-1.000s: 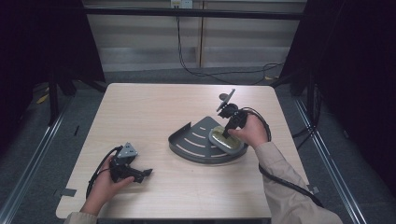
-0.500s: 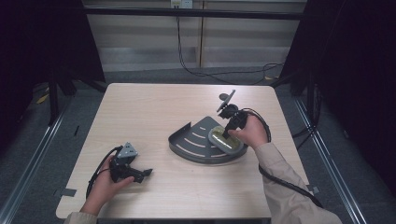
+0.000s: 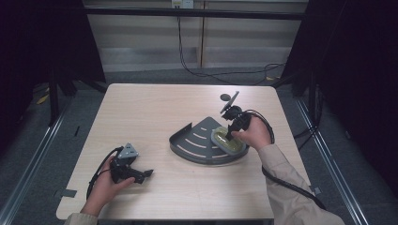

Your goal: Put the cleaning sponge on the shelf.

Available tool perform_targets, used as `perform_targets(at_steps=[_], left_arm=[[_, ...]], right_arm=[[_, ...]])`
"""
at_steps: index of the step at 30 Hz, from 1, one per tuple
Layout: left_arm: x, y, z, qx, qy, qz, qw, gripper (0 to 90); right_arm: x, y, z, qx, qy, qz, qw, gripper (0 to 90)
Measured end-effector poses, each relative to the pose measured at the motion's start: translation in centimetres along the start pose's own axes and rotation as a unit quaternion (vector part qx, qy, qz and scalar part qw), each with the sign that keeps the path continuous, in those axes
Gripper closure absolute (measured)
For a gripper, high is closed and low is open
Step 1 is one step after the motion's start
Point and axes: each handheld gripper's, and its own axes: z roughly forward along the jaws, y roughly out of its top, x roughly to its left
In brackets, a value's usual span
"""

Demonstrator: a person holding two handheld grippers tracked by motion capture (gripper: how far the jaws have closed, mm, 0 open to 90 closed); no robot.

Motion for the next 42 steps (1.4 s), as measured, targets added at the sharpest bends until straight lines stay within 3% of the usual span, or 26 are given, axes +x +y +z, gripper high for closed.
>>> perform_targets(at_steps=[34, 42], left_arm=[[0.0, 0.0, 0.0, 0.000, 0.001, 0.000, 1.0000, 4.3], [0.0, 0.0, 0.0, 0.000, 0.001, 0.000, 1.0000, 4.3]], right_arm=[[-0.6, -0.9, 0.1, -0.008, -0.001, 0.026, 0.9996, 70.6], [-0.8, -1.0, 0.2, -0.010, -0.006, 0.026, 0.9996, 65.4]])
